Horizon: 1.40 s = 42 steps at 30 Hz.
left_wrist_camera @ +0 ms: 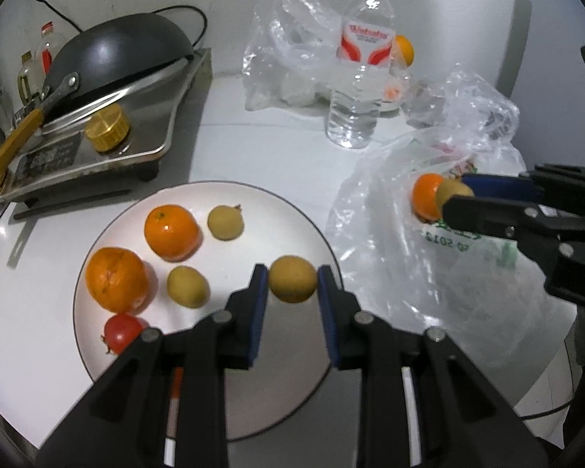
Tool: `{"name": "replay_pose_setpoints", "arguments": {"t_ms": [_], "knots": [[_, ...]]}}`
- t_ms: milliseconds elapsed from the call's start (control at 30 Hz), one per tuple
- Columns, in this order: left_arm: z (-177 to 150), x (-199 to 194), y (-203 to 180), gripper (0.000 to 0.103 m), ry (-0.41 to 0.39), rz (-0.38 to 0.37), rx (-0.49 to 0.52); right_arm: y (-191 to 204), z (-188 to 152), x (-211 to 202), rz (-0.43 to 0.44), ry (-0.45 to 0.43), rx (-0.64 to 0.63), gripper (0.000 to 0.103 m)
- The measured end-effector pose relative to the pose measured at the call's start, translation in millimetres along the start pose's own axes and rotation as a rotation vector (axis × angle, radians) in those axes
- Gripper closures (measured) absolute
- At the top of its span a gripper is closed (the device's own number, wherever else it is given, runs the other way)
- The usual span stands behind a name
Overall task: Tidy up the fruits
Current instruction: 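Carry both held yellow fruits from the bag over the white plate, then lower both yellow fruits onto the white plate and open both grippers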
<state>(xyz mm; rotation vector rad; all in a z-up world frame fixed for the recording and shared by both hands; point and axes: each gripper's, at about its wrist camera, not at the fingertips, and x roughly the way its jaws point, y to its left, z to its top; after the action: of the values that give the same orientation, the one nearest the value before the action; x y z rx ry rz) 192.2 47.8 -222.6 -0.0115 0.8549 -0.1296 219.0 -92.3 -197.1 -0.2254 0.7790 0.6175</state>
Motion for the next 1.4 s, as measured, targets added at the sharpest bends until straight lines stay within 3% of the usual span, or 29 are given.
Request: {"name": "replay_pose_setpoints", "arguments": {"t_ms": [333,567,967,1400], "knots": [[2,12,7,0.075,0.022,-0.027,-0.01,-2,9,17,-0.009,0.026,-0.008,0.075],[6,-9,21,0.072,-0.037,-0.067,-0.033,10,19,25,-0.027,0.036,-0.029,0.075],[-1,-48,74,0.072,-0.137,0.013,-0.072,52,41,51,-0.009,0.056,-0.084,0.075],[-16,-57,107,0.071,-0.164,0.053,-0.128,79,47,90,0.004,0.118,-0.112,0.075]]}}
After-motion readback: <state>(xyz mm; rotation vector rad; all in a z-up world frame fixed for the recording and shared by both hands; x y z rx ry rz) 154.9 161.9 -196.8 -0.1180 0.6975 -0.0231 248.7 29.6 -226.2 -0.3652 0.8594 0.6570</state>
